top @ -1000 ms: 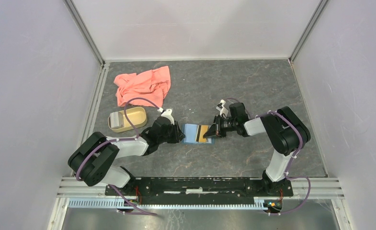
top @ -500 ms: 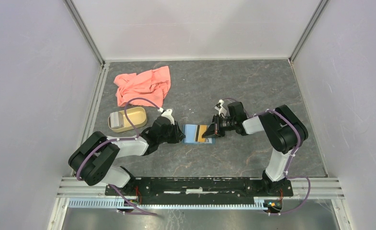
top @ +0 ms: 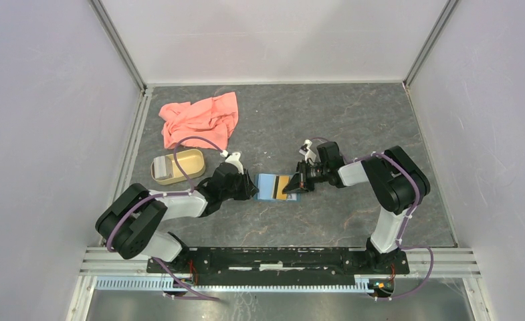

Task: Put the credit cards into the card holder
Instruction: Insert the credit card into the card holder.

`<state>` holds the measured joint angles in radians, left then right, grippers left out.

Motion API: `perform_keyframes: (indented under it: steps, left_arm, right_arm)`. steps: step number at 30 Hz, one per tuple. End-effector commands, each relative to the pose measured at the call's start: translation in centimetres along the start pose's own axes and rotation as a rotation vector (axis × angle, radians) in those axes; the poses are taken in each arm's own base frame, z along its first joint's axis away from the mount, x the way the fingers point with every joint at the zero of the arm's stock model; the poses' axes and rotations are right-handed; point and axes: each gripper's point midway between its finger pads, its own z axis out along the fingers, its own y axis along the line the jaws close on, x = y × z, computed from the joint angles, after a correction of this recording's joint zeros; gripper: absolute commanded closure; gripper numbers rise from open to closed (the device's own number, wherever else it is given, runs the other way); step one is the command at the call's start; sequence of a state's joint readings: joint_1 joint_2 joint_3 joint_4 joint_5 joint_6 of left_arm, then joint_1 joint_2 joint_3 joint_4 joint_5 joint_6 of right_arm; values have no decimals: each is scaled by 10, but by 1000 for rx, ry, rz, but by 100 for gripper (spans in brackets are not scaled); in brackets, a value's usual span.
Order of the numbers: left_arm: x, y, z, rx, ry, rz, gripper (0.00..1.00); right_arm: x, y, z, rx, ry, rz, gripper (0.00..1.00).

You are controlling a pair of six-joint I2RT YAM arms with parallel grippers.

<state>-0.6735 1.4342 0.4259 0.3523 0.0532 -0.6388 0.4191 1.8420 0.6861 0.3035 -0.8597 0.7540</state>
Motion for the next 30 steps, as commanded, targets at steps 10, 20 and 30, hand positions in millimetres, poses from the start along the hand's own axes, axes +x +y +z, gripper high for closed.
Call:
perform_keyframes:
  steps: [10,20,30]
  left_arm:
    - [5,-3,-1,13,28,-2,70]
    - [5,-7,-2,36,29,-5,70]
    - [4,-7,-4,36,17,-12,69]
  right_arm:
    - [3,3,4,5,25,18,95]
    - [0,2,14,16,67,-7,90]
    - [-10,3,17,31,82,-129,65]
